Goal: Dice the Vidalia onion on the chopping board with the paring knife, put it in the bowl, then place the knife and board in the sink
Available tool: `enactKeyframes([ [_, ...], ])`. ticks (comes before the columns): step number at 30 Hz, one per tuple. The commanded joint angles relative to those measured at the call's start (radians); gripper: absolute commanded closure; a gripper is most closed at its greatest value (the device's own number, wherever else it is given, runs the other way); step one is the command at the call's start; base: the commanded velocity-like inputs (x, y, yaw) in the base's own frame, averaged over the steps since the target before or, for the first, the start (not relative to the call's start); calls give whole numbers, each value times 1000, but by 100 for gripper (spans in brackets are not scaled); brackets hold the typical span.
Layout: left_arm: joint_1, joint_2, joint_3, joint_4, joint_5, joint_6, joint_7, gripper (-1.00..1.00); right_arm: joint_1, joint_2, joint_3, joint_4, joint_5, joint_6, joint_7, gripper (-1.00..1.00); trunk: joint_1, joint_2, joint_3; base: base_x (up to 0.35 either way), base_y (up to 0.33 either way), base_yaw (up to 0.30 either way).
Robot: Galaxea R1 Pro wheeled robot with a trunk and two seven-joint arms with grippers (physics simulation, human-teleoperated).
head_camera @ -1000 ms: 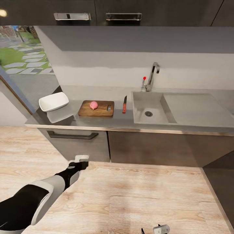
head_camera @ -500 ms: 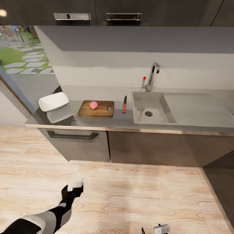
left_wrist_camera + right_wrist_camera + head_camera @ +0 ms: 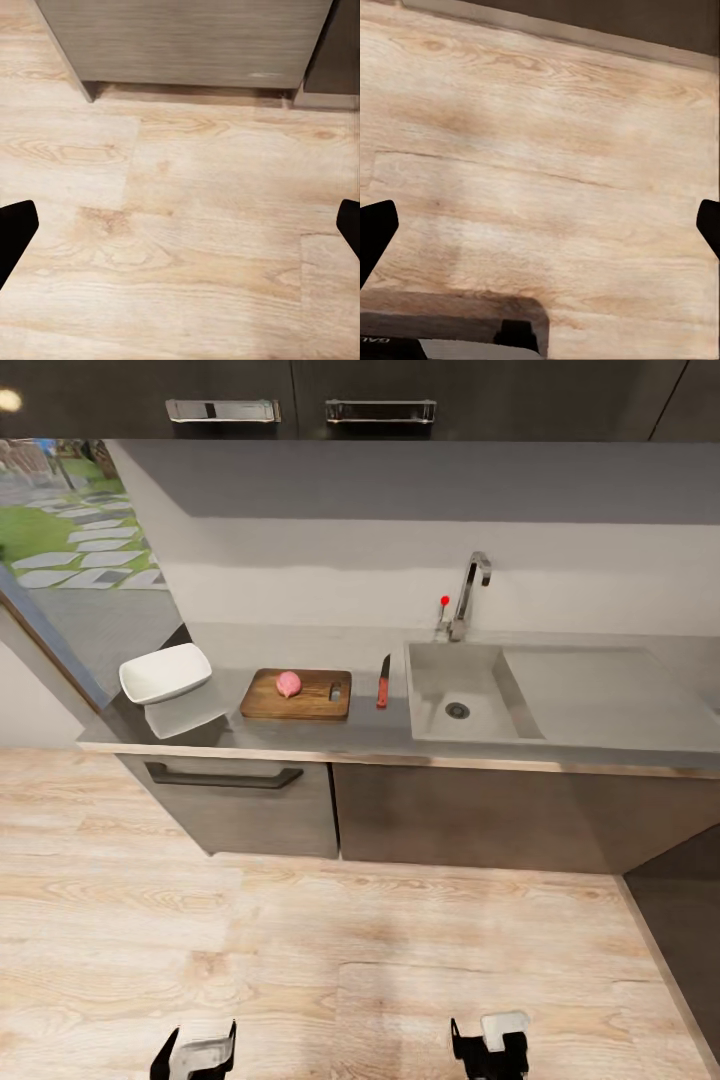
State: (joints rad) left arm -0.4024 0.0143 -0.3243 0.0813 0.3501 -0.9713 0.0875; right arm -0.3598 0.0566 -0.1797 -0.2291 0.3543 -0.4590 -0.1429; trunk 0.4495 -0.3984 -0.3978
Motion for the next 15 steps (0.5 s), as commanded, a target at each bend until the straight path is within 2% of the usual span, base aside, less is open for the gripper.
enactKeyframes([
  [1, 26, -6, -9, 3, -2, -42, 11, -100, -1, 1, -6, -89, 0, 70, 1, -100, 1, -2, -1, 0, 0, 0],
  [4, 34, -6, -9, 2, -2, -47, 13, -100, -1, 1, -5, -113, -7, 48, 24, -100, 1, -2, -1, 0, 0, 0],
  [7, 37, -6, -9, 1, -2, -47, 14, -100, -1, -1, -1, -112, -10, -47, 65, -100, 1, -2, -1, 0, 0, 0],
  [9, 37, -7, -9, 1, -2, -45, 14, -100, -1, -1, -1, -100, -10, -75, 73, -100, 1, -2, -1, 0, 0, 0],
  [15, 39, -7, -8, -1, -2, 29, 16, -100, -6, 3, 5, -54, -15, -97, 75, -100, 1, -2, -1, 0, 0, 0],
])
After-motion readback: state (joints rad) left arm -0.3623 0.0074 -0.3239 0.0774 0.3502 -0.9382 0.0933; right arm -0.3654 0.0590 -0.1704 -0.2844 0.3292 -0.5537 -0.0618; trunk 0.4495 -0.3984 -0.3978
